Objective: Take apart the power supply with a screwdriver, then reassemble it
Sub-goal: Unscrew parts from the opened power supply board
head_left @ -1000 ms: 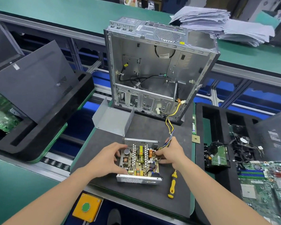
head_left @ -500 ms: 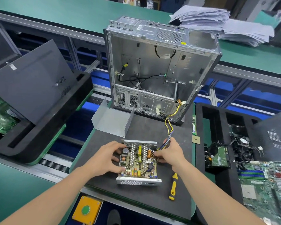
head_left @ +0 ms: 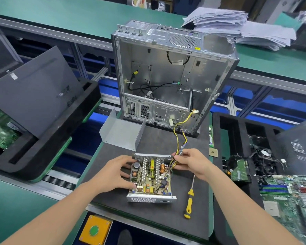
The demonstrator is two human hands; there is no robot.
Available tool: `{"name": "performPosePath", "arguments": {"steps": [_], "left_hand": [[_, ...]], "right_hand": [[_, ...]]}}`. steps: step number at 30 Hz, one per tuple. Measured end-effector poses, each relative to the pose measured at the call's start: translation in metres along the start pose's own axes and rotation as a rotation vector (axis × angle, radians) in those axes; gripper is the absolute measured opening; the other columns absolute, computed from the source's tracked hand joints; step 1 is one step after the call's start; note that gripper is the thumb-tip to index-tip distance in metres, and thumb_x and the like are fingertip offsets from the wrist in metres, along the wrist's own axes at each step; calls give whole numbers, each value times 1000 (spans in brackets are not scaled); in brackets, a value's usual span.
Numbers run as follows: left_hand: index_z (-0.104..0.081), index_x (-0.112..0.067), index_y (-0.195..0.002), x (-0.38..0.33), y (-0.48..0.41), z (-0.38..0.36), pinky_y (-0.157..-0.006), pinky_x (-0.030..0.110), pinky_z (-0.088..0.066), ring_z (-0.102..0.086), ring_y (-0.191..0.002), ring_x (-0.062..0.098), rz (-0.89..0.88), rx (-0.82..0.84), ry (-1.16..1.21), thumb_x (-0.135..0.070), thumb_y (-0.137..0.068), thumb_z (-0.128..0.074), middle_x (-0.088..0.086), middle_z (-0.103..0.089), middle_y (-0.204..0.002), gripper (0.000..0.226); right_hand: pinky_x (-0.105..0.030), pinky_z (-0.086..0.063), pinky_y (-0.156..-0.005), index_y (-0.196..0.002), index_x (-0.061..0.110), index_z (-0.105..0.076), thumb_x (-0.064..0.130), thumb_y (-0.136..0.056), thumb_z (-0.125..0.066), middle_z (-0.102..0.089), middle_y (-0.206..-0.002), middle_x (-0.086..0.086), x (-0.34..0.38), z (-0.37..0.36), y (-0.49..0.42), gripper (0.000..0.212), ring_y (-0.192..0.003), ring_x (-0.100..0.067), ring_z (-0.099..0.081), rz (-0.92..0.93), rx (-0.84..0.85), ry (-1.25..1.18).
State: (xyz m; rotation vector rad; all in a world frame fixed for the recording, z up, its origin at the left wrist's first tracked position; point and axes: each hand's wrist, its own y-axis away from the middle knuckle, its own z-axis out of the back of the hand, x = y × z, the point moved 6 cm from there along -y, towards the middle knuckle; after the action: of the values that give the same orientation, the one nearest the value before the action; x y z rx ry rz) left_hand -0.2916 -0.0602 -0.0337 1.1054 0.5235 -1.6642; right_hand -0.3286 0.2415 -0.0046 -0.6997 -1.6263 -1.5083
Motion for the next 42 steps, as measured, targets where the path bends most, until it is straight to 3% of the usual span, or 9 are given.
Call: {"name": "performPosePath", "arguments": {"steps": [4, 9, 11, 15, 20, 29, 34, 39, 42], "left_hand": [[-48, -50, -121, 9, 2, 0, -86, 32, -63, -73, -106, 12, 97, -3, 121, -45, -46, -105, -9, -63, -128, 95], [-39, -62, -143, 3, 3, -2, -88, 29, -62, -62, -121, 3, 58, -6, 132, -46, -46, -105, -21, -57, -138, 118], [-44, -66, -139, 2, 3, -2, -86, 27, -62, -63, -120, 3, 46, -10, 123, -46, -49, -104, -20, -62, -132, 110], [-41, -77, -132, -1, 4, -2, -84, 23, -61, -63, -118, -1, 39, -12, 124, -47, -52, -102, -37, -59, -128, 105], [-37, -81, -132, -5, 6, -1, -85, 23, -61, -60, -121, -4, 40, 0, 120, -48, -55, -101, -41, -55, -131, 104], [-38, -80, -131, -10, 5, -2, -89, 20, -58, -59, -123, -5, 41, 56, 67, -42, -61, -99, -39, -56, -134, 100], [-44, -74, -132, -12, 1, -3, -85, 18, -59, -64, -116, -2, 35, 73, 38, -39, -58, -100, -33, -63, -126, 100], [-43, -69, -133, -8, 0, -5, -85, 19, -59, -71, -109, 4, 76, 100, 64, -42, -54, -102, -19, -66, -122, 102], [-32, -73, -137, -14, 3, -7, -88, 13, -55, -61, -120, -4, 58, 151, 29, -46, -60, -99, -37, -56, -128, 105]], "right_hand": [[-26, -62, -69, -76, 3, -67, 9, -94, -77, -62, -74, -5, -3, -5, -8, 21, -65, -14, -63, 19, -123, -8], [-20, -53, -56, -99, -2, -77, 10, -90, -81, -65, -76, -7, -9, -9, -11, 16, -62, -14, -59, -128, -98, -175], [-21, -59, -64, -106, -8, -77, 6, -92, -78, -73, -90, -11, -2, -7, -13, 19, -70, -15, -66, -136, -50, -156], [-28, -63, -85, -93, -10, -77, -8, -100, -60, -78, -110, -16, 18, 1, -16, 19, -102, -21, -76, -90, 100, 16], [-23, -55, -59, -89, -5, -78, -1, -100, -65, -79, -88, -7, 26, -11, -21, 18, -65, -12, -63, 44, 74, 322], [-26, -46, -53, -79, 5, -81, 1, -91, -74, -70, -70, -11, 32, -14, -21, 15, -59, -17, -61, -73, 143, 421], [-24, -46, -48, -66, 7, -81, 0, -77, -82, -71, -64, -9, 46, -19, -21, 13, -55, -19, -57, 7, 20, 578], [-27, -57, -57, -76, 4, -73, -5, -75, -89, -75, -79, -14, 38, -8, -16, 18, -67, -25, -71, -16, -115, 393], [-31, -62, -65, -90, -2, -73, -6, -87, -78, -73, -82, -17, 20, 1, -5, 7, -70, -23, -73, 7, -47, 218]]}}
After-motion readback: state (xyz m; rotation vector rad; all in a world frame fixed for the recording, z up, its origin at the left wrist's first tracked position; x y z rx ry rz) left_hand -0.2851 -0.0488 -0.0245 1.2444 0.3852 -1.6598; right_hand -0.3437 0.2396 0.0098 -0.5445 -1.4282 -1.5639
